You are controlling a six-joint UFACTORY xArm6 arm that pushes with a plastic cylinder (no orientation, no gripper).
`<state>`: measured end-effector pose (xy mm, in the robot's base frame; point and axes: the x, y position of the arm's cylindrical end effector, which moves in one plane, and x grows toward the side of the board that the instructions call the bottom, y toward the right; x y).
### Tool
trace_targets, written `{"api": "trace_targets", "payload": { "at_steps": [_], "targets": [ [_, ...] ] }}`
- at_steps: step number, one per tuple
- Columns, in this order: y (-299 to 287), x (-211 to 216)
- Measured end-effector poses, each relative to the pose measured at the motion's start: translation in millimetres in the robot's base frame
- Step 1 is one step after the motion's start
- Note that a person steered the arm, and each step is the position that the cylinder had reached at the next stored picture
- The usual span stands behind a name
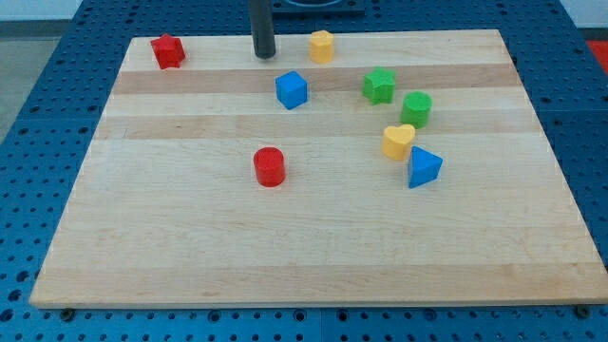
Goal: Slightly push the red circle downwards
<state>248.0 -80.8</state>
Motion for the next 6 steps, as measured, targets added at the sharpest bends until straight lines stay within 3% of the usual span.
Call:
{"api": "trace_targets", "payload": {
  "at_steps": [3, 6],
  "targets": [
    [6.7, 147.9],
    [111.8, 242.8]
  ]
}}
